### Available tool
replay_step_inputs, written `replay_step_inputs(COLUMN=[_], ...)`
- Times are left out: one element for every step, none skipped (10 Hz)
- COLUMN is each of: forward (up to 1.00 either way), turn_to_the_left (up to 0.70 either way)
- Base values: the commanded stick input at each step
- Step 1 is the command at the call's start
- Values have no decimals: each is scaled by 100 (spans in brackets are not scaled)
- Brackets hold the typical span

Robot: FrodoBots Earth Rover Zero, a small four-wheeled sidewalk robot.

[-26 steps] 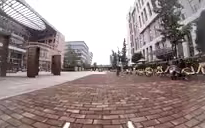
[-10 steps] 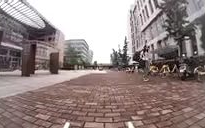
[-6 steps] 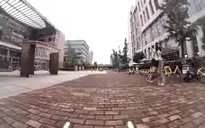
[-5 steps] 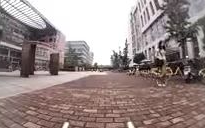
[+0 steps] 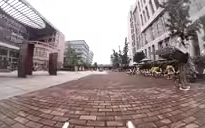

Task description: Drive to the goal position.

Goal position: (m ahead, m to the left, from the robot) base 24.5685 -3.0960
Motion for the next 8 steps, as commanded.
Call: replay_step_inputs(forward=[45, 45, 45, 45, 45, 45, 45, 45], turn_to_the_left=[0, 0, 0, 0, 0, 0, 0, 0])
